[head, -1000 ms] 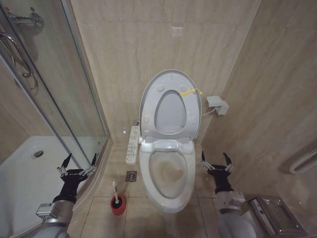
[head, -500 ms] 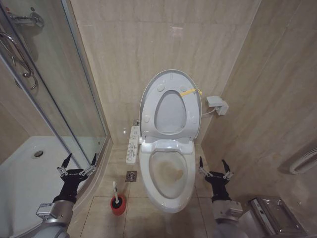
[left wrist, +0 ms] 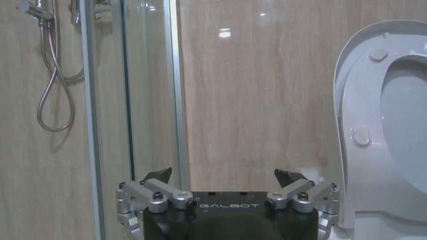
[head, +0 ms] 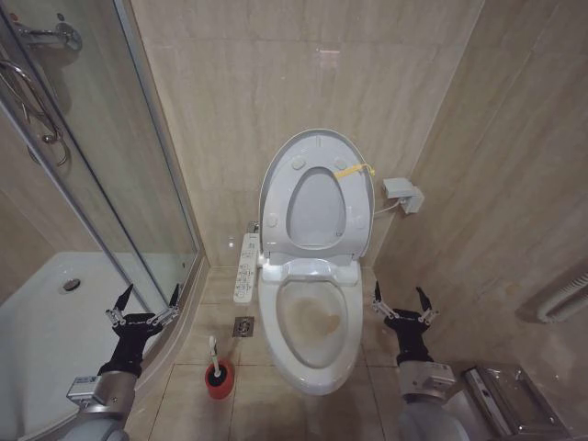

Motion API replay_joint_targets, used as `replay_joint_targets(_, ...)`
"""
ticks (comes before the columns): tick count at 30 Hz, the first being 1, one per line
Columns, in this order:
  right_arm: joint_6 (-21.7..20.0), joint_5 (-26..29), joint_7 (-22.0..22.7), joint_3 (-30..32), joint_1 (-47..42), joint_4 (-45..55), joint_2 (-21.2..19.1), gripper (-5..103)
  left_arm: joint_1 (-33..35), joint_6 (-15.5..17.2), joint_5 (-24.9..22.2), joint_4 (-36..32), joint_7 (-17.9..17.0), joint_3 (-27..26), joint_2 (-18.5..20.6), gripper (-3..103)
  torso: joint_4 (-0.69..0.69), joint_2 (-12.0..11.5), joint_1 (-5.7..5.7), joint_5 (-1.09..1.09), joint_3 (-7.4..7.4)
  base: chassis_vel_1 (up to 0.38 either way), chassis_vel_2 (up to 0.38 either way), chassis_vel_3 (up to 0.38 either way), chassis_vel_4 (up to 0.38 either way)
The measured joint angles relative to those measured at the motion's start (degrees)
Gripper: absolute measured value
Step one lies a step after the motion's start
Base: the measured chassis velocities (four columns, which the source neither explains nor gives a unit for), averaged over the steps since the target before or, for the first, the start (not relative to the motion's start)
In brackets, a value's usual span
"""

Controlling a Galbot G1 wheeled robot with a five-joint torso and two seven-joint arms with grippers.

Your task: Open the toilet lid, clean the toilet bowl with a toilet brush, close the toilet lid, and flush.

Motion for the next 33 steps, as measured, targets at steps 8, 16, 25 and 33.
replay_joint_targets(8, 0.0, 0.0, 0.0, 0.0, 0.0, 0.0, 0.0, 100, 0.0, 0.0, 0.0, 0.0, 0.0, 0.0, 0.0, 100, 0.0, 0.0, 0.0, 0.0, 0.0, 0.0, 0.0, 0.0, 0.0)
replay_joint_targets(16, 0.0, 0.1, 0.0, 0.0, 0.0, -0.1, 0.0, 100, 0.0, 0.0, 0.0, 0.0, 0.0, 0.0, 0.0, 100, 0.0, 0.0, 0.0, 0.0, 0.0, 0.0, 0.0, 0.0, 0.0)
replay_joint_targets(25, -0.1, 0.1, 0.0, 0.0, 0.0, -0.1, 0.0, 100, 0.0, 0.0, 0.0, 0.0, 0.0, 0.0, 0.0, 100, 0.0, 0.0, 0.0, 0.0, 0.0, 0.0, 0.0, 0.0, 0.0)
replay_joint_targets(33, -0.1, 0.1, 0.0, 0.0, 0.0, -0.1, 0.0, 100, 0.0, 0.0, 0.0, 0.0, 0.0, 0.0, 0.0, 100, 0.0, 0.0, 0.0, 0.0, 0.0, 0.0, 0.0, 0.0, 0.0)
